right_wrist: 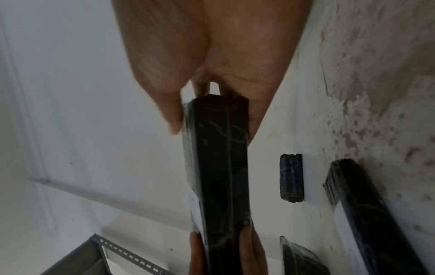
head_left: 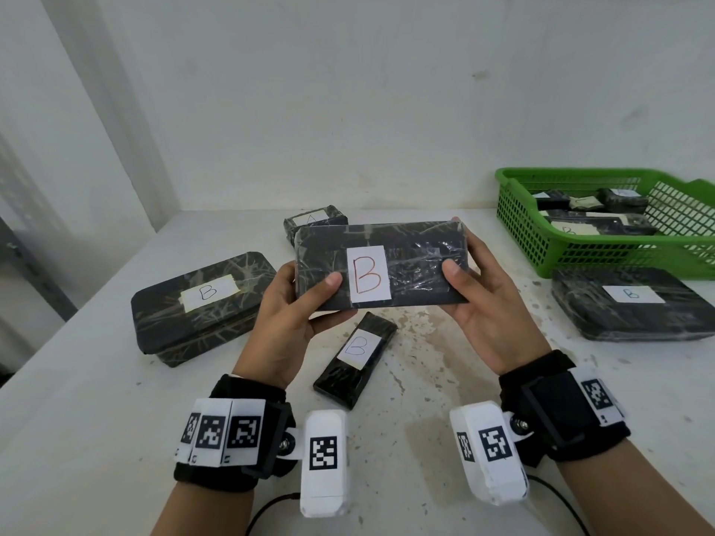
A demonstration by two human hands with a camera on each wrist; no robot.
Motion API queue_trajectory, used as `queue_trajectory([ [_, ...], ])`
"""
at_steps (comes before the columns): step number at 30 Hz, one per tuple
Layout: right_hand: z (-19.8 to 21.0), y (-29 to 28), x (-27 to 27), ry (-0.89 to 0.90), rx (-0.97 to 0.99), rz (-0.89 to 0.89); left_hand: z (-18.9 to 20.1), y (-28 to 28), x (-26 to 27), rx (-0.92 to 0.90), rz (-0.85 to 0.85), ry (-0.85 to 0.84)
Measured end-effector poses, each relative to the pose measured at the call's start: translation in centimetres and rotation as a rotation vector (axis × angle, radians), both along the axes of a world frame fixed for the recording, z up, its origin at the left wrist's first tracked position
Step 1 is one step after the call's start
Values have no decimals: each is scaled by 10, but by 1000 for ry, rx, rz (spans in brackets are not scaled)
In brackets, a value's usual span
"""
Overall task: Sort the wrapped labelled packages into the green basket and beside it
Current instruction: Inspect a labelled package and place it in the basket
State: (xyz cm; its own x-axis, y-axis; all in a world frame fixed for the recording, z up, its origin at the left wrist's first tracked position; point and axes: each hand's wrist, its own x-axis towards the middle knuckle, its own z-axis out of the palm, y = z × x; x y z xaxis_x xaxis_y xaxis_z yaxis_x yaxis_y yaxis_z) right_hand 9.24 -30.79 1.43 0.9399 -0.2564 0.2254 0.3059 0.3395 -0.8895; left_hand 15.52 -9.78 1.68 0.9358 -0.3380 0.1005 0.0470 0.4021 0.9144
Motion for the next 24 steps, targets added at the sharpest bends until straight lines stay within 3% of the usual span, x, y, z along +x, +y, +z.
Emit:
queue_trajectory([
  [5,3,1,-2,-2,-16,17,3,2,1,-31,-29,89],
  [15,-1,6,-3,94,-42,-16,6,2,-3,50,-60,48],
  [19,3,9,-4,95,-33,9,8,-1,-3,73,34,48],
  [24,1,11,-4,89,-145,-104,8,-2,-5,102,11,67],
])
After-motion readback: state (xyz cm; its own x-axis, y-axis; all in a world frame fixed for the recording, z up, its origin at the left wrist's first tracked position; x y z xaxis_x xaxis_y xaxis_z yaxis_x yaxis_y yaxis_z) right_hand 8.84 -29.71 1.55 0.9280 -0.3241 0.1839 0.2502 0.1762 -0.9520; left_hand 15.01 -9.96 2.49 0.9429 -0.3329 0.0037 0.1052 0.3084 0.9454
